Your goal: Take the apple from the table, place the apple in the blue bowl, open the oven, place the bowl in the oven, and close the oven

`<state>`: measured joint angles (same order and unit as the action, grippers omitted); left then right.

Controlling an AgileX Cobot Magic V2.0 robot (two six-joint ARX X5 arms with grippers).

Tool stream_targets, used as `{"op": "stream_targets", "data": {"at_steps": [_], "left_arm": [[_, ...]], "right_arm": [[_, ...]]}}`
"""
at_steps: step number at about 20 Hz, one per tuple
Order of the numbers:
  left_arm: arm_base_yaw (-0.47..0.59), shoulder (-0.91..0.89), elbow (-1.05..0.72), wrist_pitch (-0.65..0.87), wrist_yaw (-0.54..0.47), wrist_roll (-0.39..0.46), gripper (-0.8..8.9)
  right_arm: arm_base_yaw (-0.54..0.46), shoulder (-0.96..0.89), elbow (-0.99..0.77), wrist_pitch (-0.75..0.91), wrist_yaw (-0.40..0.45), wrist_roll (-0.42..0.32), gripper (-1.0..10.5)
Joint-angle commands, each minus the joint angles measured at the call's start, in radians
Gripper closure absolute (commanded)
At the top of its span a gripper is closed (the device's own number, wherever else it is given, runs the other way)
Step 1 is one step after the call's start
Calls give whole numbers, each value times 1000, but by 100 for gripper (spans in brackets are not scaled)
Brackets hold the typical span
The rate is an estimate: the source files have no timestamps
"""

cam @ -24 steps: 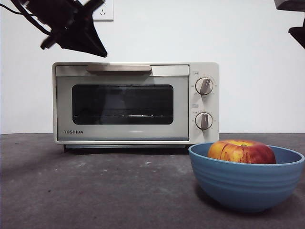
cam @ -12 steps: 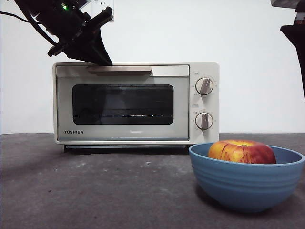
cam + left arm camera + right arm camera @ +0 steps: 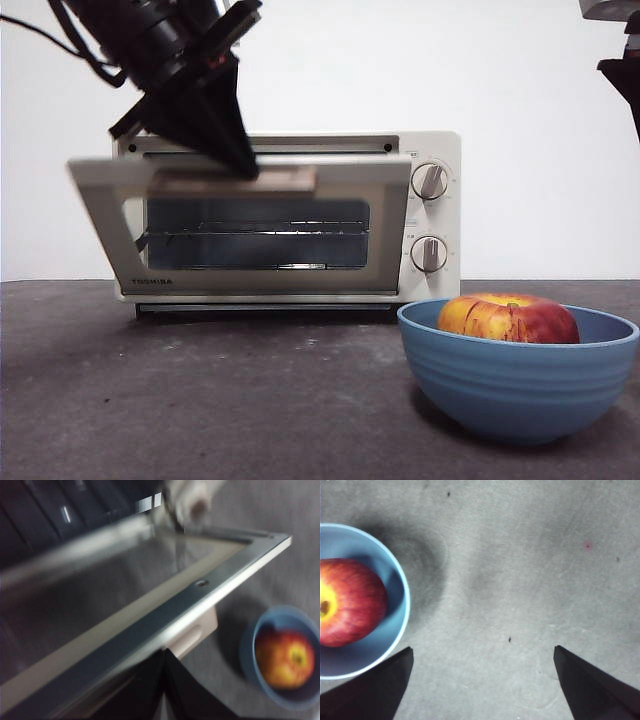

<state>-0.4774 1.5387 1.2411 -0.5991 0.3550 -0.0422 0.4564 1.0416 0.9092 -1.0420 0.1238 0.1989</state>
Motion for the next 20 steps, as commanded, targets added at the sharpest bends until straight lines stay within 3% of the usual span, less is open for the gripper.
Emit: {"op": "stream_targets", "data": {"at_steps": [1,7,11,15,20], "left_arm": [[-8,42,-3,-69,-41,32,807],[-47,40,-3,-167,-39,61,807],[-39,16,-3,-132,53,68,807],[17,-74,-3,-101,64,68,807],[183,-240,-10,-92,84,49,807]], "right_arm": [[-10,7,5,-6,-3,-5,502],[-40,10,5,-6,-83,-13,502],[-56,11,5,3,-137,-17,502],[-71,11,-8,55,-208,-21,503],[-75,42,-110,177,-284,-21,526]]}}
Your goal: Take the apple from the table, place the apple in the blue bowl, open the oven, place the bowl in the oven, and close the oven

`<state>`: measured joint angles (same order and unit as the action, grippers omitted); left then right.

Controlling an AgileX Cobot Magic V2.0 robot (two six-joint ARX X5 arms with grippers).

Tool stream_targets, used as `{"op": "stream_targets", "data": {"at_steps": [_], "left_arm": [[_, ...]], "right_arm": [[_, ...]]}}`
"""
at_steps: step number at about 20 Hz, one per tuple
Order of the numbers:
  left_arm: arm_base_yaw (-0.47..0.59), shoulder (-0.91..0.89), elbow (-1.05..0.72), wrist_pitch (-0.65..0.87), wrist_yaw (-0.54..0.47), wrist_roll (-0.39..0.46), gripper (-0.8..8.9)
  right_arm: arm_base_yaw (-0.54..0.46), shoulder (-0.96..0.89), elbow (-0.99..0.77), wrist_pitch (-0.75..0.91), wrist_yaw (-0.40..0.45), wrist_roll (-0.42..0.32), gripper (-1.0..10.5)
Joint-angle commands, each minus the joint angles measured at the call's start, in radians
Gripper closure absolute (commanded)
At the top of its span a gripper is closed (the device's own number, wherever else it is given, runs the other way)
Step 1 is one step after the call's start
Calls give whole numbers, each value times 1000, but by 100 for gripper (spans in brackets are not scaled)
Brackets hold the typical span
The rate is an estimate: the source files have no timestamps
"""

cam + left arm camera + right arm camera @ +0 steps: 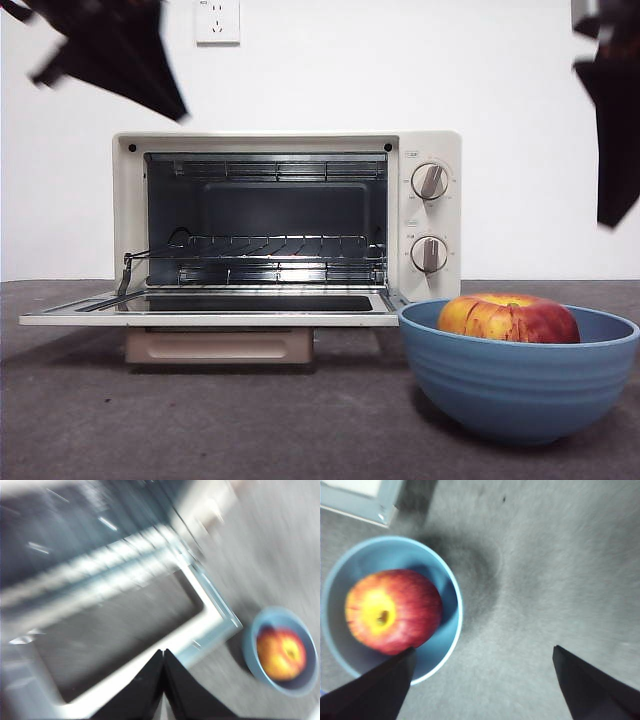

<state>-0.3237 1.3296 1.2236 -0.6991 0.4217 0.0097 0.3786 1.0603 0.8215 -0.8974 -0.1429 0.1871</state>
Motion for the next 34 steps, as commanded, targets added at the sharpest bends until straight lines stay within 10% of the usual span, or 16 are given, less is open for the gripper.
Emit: {"op": "stream_targets", "data": {"at_steps": [1,15,20,27,34], "left_arm": [[68,-73,-5,10,47,-5,807],[265,-647,-437,18,181,-101,807],[265,-684,-437,-21,181,-101,807],[265,-682,-437,-25,180,-97,807],[265,-682,-437,-18,180,-97,807]], "right_arm": [[3,31,-55,77,-48,-8,526],[3,269,-105,316,-91,-13,660],[7,286,-105,334,-127,-16,948],[24,263,-60,332,-251,45,943],[142,282,179,303,-177,162,943]]}}
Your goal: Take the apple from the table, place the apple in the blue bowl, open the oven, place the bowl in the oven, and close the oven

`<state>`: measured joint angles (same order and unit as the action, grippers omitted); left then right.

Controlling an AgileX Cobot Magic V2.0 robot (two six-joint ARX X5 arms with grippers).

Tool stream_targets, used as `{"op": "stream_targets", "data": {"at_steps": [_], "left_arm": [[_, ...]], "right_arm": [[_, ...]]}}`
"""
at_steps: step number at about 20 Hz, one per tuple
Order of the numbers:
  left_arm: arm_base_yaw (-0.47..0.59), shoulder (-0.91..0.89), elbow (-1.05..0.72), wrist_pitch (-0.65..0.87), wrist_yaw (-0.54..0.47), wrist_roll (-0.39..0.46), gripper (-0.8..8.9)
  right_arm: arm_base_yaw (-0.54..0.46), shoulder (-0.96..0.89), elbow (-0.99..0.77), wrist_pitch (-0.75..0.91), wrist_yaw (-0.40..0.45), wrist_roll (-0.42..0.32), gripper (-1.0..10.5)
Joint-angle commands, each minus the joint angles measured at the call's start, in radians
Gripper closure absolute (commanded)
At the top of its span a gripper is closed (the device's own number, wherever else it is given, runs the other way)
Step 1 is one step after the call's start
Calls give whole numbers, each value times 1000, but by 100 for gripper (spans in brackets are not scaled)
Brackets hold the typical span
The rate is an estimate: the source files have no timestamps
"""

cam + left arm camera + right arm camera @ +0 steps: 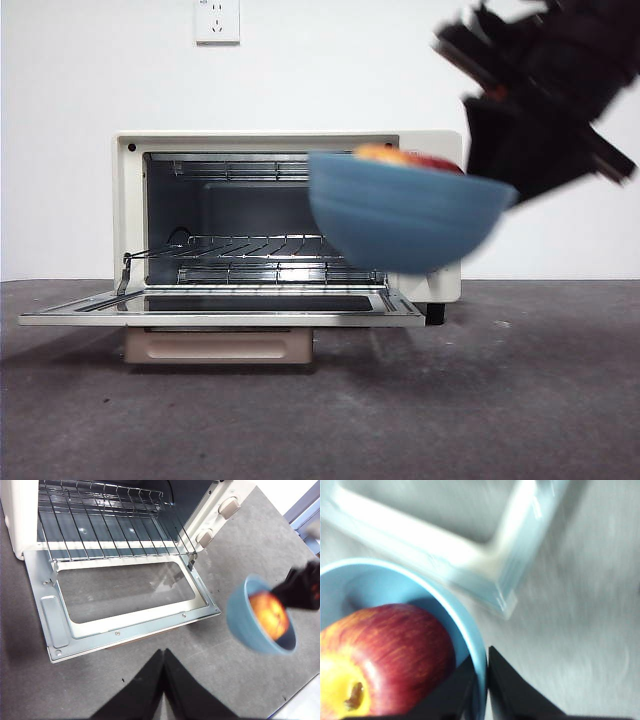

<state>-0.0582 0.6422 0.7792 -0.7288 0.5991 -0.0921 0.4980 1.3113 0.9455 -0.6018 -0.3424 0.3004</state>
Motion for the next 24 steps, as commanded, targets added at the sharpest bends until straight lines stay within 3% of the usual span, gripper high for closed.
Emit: {"op": "stream_targets", "data": {"at_steps": [1,8,13,24], "left_arm": [[0,5,8,12,3,5,807],[-22,5,8,11,3,5,807],[-44,5,8,11,3,5,807],[-92,5,8,10,3,5,807]], "right_arm": [[38,64,105,8,48,64,943],[63,328,408,5,145,149,944],[76,480,578,2,185,262,943],[91,562,624,97,343,500,943]]}}
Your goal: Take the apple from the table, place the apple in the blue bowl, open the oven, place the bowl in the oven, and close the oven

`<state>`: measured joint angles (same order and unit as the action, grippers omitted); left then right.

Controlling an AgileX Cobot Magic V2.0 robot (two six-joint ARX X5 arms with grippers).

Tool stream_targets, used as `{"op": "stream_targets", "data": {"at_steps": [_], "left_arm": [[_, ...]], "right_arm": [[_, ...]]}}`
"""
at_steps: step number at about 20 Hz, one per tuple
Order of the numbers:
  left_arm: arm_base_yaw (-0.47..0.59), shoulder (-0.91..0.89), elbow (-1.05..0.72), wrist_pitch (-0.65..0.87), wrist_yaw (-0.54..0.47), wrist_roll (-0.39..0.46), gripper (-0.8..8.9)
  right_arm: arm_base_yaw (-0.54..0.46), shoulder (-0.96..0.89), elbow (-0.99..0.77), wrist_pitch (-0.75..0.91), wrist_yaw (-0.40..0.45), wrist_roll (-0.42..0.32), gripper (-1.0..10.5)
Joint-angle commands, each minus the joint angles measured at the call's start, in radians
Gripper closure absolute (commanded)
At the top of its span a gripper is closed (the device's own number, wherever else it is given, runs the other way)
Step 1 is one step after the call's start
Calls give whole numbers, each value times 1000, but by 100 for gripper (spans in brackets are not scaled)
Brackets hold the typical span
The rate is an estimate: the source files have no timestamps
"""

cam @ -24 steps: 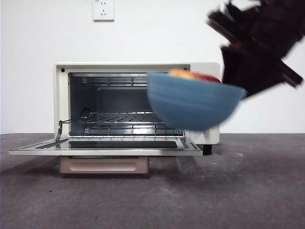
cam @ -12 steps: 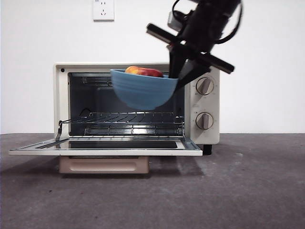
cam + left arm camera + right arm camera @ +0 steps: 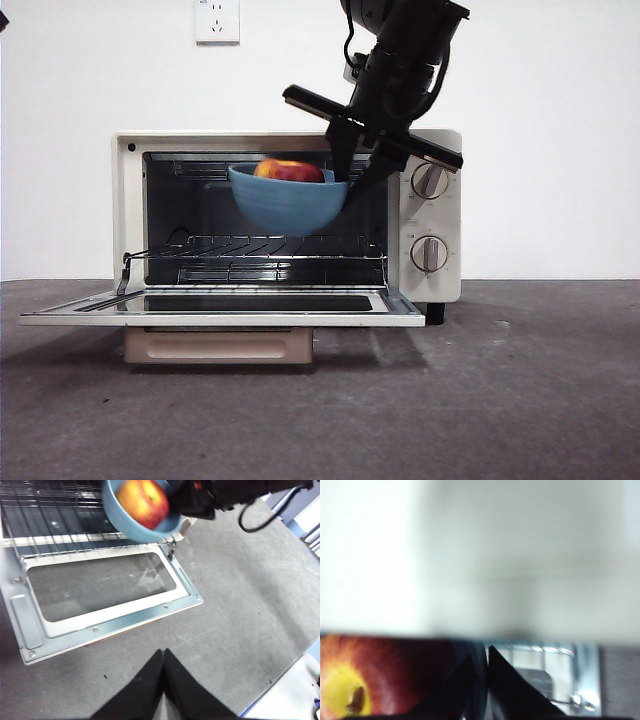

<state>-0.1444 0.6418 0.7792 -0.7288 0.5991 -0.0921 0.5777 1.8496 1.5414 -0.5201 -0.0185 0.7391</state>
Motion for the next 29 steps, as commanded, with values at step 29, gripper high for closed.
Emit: {"op": "stream_targets", "data": {"at_steps": [29], "left_arm": [[-48,5,8,-5,3,6,807]], "right_arm": [[28,85,29,64,116,84,783]]}}
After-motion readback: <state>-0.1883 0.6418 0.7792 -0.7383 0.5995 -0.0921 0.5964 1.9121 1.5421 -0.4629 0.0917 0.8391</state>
